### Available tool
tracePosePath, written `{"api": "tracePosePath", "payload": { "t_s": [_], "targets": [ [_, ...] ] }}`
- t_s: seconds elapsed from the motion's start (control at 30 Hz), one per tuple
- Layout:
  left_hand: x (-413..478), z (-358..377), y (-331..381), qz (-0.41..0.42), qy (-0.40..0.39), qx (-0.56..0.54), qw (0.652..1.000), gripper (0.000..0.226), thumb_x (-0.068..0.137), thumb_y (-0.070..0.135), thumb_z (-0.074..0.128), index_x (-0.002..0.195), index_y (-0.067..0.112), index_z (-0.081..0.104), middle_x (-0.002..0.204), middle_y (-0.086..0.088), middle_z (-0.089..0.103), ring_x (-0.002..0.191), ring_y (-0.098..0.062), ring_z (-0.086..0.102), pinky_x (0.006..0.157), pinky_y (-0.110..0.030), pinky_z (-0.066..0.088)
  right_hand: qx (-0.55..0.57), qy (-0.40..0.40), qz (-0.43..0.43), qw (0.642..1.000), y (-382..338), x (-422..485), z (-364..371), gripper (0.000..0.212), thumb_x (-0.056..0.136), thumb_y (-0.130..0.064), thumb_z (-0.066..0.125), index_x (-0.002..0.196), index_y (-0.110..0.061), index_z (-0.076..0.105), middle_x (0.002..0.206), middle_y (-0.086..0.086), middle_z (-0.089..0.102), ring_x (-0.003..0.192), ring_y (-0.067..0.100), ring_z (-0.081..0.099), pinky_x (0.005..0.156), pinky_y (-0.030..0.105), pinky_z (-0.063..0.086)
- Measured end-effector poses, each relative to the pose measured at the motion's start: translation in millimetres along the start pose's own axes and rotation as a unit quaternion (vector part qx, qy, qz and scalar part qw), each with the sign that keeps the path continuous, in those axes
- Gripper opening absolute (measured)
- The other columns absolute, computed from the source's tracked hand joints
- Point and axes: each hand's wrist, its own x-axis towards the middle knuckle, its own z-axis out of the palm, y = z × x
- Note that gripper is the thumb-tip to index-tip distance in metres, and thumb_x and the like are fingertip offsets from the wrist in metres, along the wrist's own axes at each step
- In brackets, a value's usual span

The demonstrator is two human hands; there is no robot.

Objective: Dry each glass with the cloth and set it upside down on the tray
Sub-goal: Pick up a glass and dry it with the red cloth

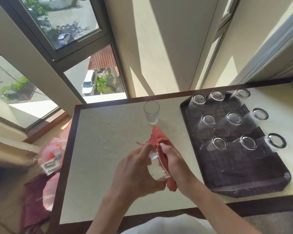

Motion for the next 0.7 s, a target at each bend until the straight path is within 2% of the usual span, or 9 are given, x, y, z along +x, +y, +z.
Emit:
{"api": "tracePosePath", "payload": {
  "t_s": [0.1, 0.17, 0.23, 0.3, 0.37, 0.43, 0.53, 0.6, 0.7],
  "targets": [
    [0, -4, -3, -0.012, -0.003, -0.03, 0.999, 0.07, 0.052, 0.063, 0.072, 0.109, 0.05, 0.035, 0.085, 0.02, 0.057, 0.08, -0.003, 0.059, 0.069, -0.027, 0.051, -0.009, 0.014, -0.005, 1.0, -2, 3, 4, 0.024, 0.102, -0.033, 0.04, 0.111, -0.029, 0.061, 0.069, -0.031, 0.064, 0.074, -0.008, 0.06, 0.077, 0.015, 0.043],
    [2, -6, -11, -0.036, 0.008, -0.059, 0.998, 0.067, 0.048, 0.06, 0.073, 0.104, 0.047, 0.037, 0.083, 0.018, 0.06, 0.078, -0.004, 0.06, 0.066, -0.031, 0.053, -0.035, 0.007, -0.057, 0.998, -2, -9, 15, 0.03, 0.092, -0.038, 0.042, 0.115, -0.031, 0.06, 0.082, -0.022, 0.063, 0.076, -0.006, 0.06, 0.075, 0.015, 0.045],
    [3, -7, -15, -0.031, 0.008, -0.051, 0.998, 0.067, 0.048, 0.057, 0.074, 0.104, 0.045, 0.038, 0.083, 0.018, 0.059, 0.077, -0.006, 0.059, 0.066, -0.03, 0.053, -0.024, 0.021, -0.062, 0.998, 2, -11, 22, 0.031, 0.089, -0.042, 0.041, 0.113, -0.032, 0.059, 0.079, -0.019, 0.057, 0.07, -0.004, 0.057, 0.071, 0.017, 0.044],
    [0, -5, -14, -0.01, -0.004, -0.023, 1.0, 0.066, 0.052, 0.058, 0.075, 0.106, 0.043, 0.04, 0.084, 0.02, 0.056, 0.079, -0.005, 0.058, 0.068, -0.028, 0.052, -0.004, 0.025, -0.026, 0.999, 8, 0, 18, 0.032, 0.097, -0.043, 0.041, 0.116, -0.027, 0.061, 0.079, -0.019, 0.063, 0.072, -0.002, 0.059, 0.073, 0.019, 0.045],
    [-2, 0, -17, -0.002, -0.024, -0.019, 1.0, 0.066, 0.054, 0.06, 0.075, 0.11, 0.039, 0.047, 0.081, 0.022, 0.054, 0.078, -0.002, 0.057, 0.069, -0.025, 0.051, 0.024, 0.018, 0.035, 0.999, 13, 14, 10, 0.033, 0.104, -0.036, 0.037, 0.108, -0.019, 0.065, 0.083, 0.0, 0.066, 0.072, 0.016, 0.059, 0.068, 0.029, 0.046],
    [-4, 8, -25, -0.002, -0.033, -0.056, 0.998, 0.066, 0.052, 0.063, 0.073, 0.11, 0.037, 0.055, 0.079, 0.021, 0.058, 0.073, 0.002, 0.056, 0.066, -0.023, 0.05, 0.071, 0.021, 0.093, 0.993, 24, 29, 2, 0.037, 0.105, -0.031, 0.037, 0.096, -0.009, 0.066, 0.075, 0.012, 0.063, 0.066, 0.027, 0.054, 0.062, 0.035, 0.043],
    [-11, 19, -38, -0.012, -0.027, -0.153, 0.988, 0.064, 0.054, 0.053, 0.08, 0.112, 0.043, 0.055, 0.086, 0.017, 0.066, 0.081, -0.002, 0.064, 0.073, -0.016, 0.049, 0.084, 0.063, 0.126, 0.986, 44, 46, -10, 0.03, 0.104, -0.025, 0.04, 0.11, -0.008, 0.064, 0.078, 0.011, 0.069, 0.068, 0.027, 0.062, 0.067, 0.037, 0.049],
    [-15, 23, -41, -0.015, -0.026, -0.214, 0.976, 0.066, 0.056, 0.042, 0.086, 0.113, 0.042, 0.052, 0.092, 0.015, 0.069, 0.093, -0.004, 0.065, 0.079, -0.008, 0.045, 0.028, 0.078, 0.137, 0.987, 55, 51, -17, 0.022, 0.103, -0.024, 0.044, 0.116, -0.018, 0.061, 0.083, 0.005, 0.071, 0.071, 0.021, 0.067, 0.07, 0.041, 0.052],
    [-17, 27, -32, -0.007, -0.032, -0.251, 0.968, 0.065, 0.055, 0.03, 0.089, 0.11, 0.036, 0.055, 0.098, 0.015, 0.07, 0.099, -0.006, 0.066, 0.083, -0.013, 0.047, -0.242, 0.09, 0.11, 0.96, 73, 43, -30, 0.025, 0.095, -0.031, 0.054, 0.116, -0.028, 0.066, 0.115, 0.003, 0.067, 0.106, 0.021, 0.064, 0.096, 0.04, 0.05]
  ]
}}
